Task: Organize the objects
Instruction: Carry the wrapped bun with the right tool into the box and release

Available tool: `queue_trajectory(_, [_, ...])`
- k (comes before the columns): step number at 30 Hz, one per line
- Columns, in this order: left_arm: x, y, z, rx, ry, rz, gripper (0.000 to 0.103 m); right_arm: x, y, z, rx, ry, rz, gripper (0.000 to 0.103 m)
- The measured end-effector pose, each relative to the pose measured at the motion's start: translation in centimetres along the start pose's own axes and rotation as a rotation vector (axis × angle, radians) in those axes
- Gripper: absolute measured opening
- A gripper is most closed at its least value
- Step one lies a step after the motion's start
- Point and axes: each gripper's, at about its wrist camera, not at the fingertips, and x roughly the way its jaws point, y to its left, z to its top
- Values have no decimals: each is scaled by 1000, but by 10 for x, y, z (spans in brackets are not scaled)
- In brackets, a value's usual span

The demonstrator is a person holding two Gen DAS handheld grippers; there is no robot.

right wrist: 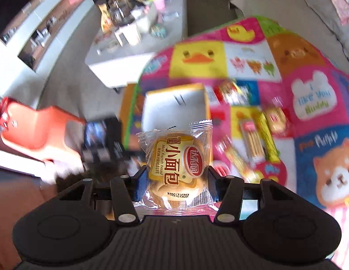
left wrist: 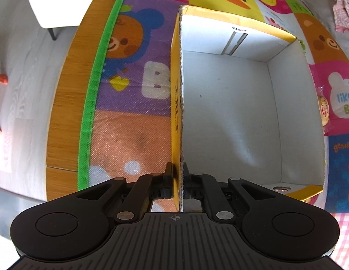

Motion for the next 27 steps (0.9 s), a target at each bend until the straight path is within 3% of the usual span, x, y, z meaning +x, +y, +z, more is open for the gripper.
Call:
queue_trajectory(3, [-1, 1, 2, -3, 3, 1, 7, 7, 18, 30, -6, -96, 43, 57])
queue_trajectory(4, [-2, 1, 3, 0, 5, 0, 7, 10, 22, 39, -1, -110, 35, 62])
queue_trajectory(8, [-4, 0, 7, 7, 8, -11, 7, 16, 21, 43, 20, -122, 7, 66])
queue_trajectory(12, [-6, -1, 10, 10, 0, -2, 9, 21, -4, 14, 62, -85, -81, 70])
queue_trajectory(16, [-8, -3, 9, 26, -8, 6, 9, 31, -39, -37, 81, -8, -209, 70])
queue_trajectory(21, [-7, -6, 3, 65, -13, 48, 9, 40, -91, -86, 149, 70, -289, 71])
queue_trajectory(24, [-8, -6, 1, 54, -15, 70, 9, 47, -118, -99, 172, 101, -295, 71])
queue_trajectory(27, [-7, -8, 1, 38, -11, 81, 9, 63, -142, -101, 232, 134, -221, 71])
